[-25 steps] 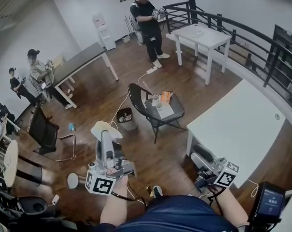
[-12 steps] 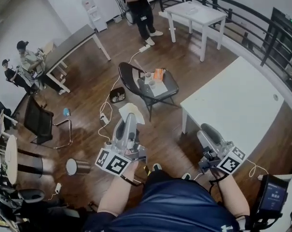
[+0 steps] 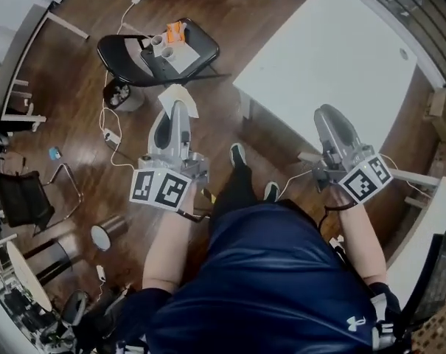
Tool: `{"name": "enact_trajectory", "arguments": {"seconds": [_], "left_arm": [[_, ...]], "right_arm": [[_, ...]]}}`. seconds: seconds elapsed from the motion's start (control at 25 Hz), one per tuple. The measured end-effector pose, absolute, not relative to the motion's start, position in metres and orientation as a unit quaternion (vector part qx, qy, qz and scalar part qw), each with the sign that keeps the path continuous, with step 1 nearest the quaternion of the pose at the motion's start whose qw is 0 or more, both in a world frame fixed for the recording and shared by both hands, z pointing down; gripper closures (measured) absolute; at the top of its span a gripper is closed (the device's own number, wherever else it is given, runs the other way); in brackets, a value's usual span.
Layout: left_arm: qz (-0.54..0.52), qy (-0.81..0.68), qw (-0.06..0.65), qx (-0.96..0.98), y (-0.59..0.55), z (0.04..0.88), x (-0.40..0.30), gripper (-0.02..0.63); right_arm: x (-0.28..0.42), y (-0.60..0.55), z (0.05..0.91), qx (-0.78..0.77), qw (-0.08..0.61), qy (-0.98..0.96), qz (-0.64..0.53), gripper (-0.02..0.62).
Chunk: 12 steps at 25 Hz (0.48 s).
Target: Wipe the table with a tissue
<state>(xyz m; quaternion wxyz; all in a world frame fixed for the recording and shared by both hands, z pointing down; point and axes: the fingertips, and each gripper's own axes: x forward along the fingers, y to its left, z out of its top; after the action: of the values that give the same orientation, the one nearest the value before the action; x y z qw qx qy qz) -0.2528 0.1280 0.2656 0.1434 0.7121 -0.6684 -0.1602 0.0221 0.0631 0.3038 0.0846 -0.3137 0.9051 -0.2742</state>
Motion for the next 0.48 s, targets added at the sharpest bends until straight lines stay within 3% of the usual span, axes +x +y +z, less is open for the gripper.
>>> {"name": "enact_trajectory", "arguments": {"seconds": [0.48], "left_arm": [[-0.106,-0.590,0.262,0.756,-0.015,0.386,-0.252,0.583]], "right_arm": [[0.009,-0.017,0.362,-0.436,0.011,0.844,-0.314,0.509]]}}
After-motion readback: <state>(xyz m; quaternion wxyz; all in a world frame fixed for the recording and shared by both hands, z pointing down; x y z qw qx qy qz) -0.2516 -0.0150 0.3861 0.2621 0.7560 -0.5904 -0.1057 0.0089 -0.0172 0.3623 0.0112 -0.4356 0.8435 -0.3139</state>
